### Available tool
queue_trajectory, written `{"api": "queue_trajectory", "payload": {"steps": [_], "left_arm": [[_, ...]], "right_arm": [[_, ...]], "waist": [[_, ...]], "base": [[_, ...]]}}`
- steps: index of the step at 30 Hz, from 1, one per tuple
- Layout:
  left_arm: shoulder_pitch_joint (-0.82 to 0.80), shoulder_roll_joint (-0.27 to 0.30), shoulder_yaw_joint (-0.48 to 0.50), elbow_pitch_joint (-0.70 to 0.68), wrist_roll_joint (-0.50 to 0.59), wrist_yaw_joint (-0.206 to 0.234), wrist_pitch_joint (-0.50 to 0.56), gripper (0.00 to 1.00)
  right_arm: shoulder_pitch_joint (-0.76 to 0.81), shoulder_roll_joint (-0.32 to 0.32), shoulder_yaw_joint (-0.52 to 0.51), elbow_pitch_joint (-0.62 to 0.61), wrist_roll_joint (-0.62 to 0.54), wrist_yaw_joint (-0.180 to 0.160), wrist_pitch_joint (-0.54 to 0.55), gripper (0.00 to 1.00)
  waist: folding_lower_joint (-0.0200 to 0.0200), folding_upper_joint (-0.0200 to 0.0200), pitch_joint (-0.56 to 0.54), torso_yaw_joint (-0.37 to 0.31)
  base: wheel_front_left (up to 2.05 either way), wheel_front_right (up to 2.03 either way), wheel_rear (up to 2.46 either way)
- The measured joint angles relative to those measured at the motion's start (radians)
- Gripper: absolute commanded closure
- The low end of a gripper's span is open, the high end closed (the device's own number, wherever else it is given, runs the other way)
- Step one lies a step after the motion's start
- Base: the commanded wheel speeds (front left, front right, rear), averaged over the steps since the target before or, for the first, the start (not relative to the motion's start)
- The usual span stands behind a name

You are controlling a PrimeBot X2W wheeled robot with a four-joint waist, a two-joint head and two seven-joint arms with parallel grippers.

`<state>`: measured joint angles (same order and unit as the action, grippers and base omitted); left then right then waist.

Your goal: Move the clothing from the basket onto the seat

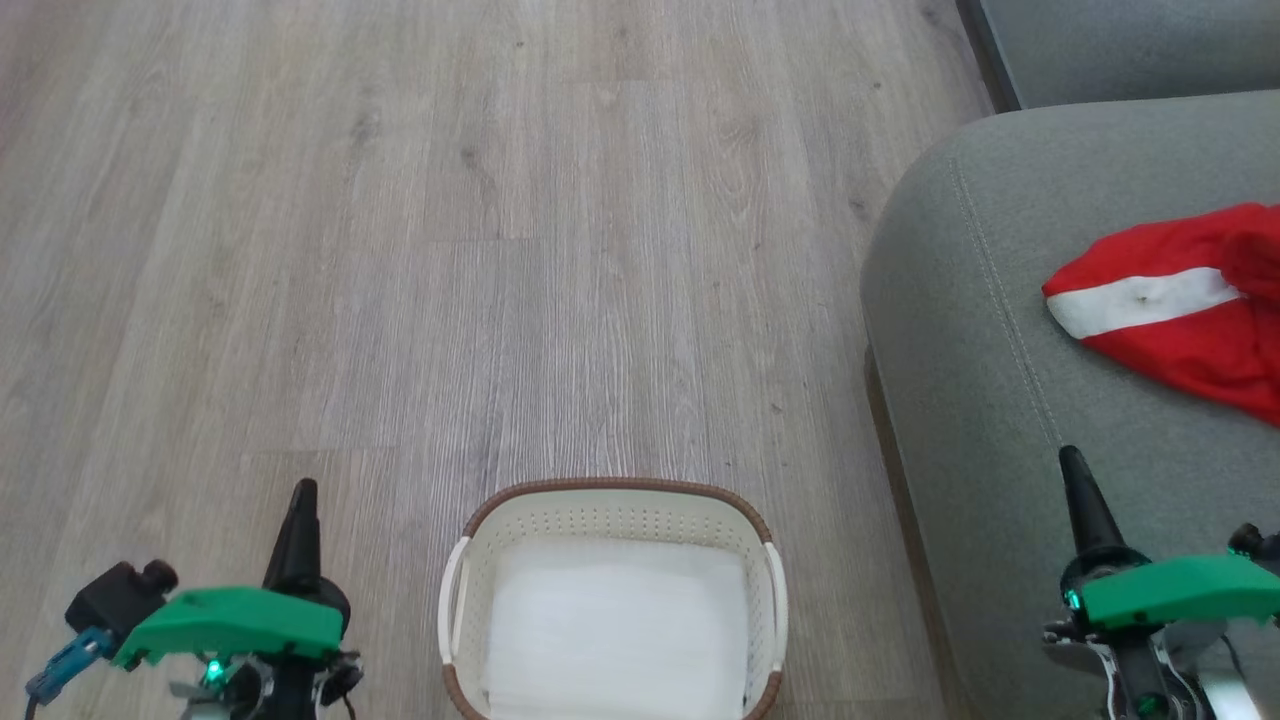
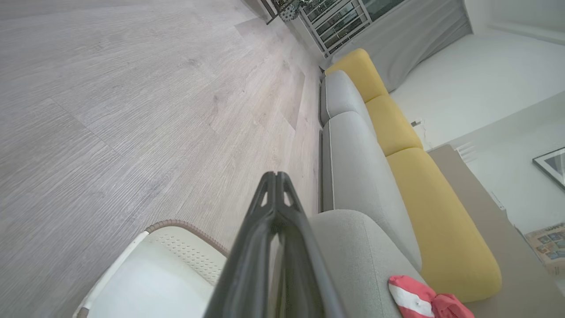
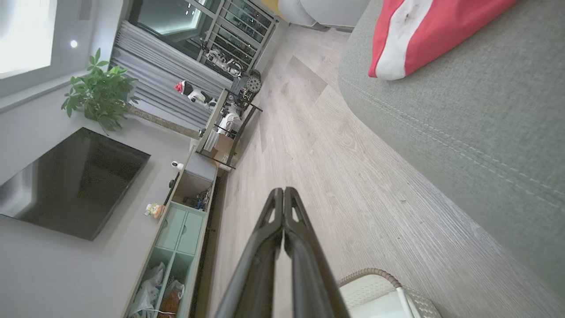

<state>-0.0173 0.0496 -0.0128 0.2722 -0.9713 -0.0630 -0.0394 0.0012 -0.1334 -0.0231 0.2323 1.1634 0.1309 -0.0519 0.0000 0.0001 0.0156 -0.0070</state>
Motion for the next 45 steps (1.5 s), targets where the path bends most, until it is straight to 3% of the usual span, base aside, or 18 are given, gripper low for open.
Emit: {"api": "queue_trajectory", "payload": {"steps": [45], "left_arm": [[-0.026,-0.005,0.077,0.001,-0.535,-0.052,0.127,1.0]], "right_arm": [[-0.043,0.065,-0.082,0.036,0.377,0.0,0.127,1.0]], "waist": [[0.0,0.0,-0.011,0.006]], "base": [[0.0,0.0,0.0]]}}
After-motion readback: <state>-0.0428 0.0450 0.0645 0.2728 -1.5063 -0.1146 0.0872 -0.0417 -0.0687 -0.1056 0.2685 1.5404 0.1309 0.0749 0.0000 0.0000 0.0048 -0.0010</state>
